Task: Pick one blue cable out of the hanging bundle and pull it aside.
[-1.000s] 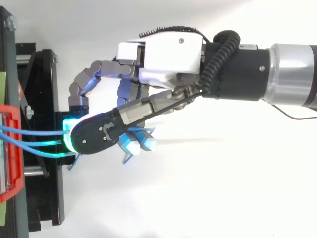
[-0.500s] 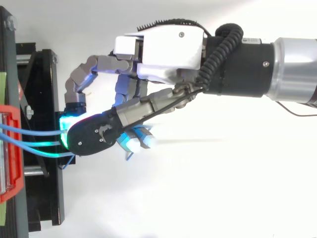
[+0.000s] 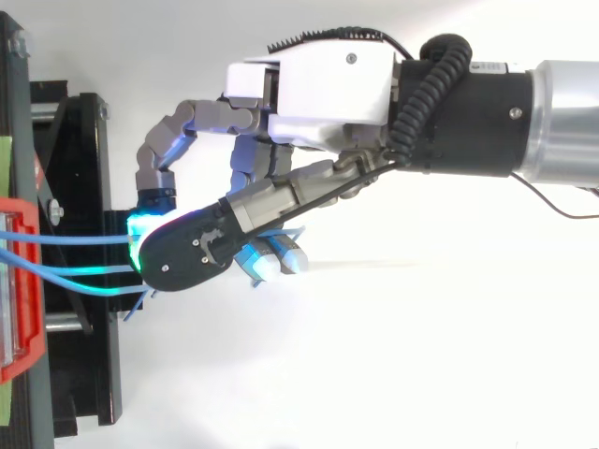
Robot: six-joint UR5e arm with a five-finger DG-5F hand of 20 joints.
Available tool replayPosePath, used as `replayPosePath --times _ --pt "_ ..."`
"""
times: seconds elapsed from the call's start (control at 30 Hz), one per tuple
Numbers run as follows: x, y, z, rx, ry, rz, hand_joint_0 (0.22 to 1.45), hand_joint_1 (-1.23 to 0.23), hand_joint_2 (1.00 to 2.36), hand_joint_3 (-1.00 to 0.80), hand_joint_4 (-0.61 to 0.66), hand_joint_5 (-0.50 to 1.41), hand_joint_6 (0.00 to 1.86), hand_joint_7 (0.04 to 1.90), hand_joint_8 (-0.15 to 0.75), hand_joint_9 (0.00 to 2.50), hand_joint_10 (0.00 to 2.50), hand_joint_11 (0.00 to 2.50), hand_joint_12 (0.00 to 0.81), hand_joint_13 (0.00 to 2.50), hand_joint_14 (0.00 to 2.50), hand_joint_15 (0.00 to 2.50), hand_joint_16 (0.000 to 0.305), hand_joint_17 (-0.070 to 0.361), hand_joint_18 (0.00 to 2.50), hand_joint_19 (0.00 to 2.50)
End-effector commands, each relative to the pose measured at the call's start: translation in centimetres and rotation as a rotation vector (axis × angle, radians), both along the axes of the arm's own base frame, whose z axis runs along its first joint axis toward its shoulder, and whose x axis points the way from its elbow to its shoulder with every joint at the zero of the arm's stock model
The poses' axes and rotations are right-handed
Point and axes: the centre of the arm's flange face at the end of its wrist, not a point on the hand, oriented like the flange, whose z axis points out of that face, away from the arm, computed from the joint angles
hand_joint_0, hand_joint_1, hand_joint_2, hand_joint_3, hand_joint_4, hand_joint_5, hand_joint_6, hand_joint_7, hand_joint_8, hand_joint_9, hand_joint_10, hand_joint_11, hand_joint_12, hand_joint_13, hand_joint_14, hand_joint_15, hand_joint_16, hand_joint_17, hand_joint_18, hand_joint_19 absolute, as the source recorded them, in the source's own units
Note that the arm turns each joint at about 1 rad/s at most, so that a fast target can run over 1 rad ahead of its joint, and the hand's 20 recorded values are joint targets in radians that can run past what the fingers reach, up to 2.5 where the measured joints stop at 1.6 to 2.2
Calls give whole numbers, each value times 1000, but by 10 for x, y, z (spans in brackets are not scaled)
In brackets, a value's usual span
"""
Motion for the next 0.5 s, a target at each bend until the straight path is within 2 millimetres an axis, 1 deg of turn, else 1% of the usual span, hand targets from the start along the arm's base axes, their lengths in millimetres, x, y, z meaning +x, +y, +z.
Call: replayPosePath --times 0.0,0.13,0.33,0.47 --pt "-1 0 4 -1 -5 1 521 -534 1002 -477 -13 -115 916 868 237 1441 28 1006 286 1472 30 1026 50 113 959 591" --pt "-2 0 11 -5 -12 2 528 -549 1003 -462 -18 -115 915 878 242 1439 27 1006 282 1468 31 1028 50 112 952 594" --pt "-5 0 16 -14 -5 5 565 -631 1010 -386 -23 -111 916 924 225 1449 29 1018 267 1460 31 1024 47 107 935 614" --pt "-5 0 16 -16 -1 5 578 -699 1019 -240 -72 -94 931 965 229 1479 30 1023 269 1463 32 1025 46 104 940 606"
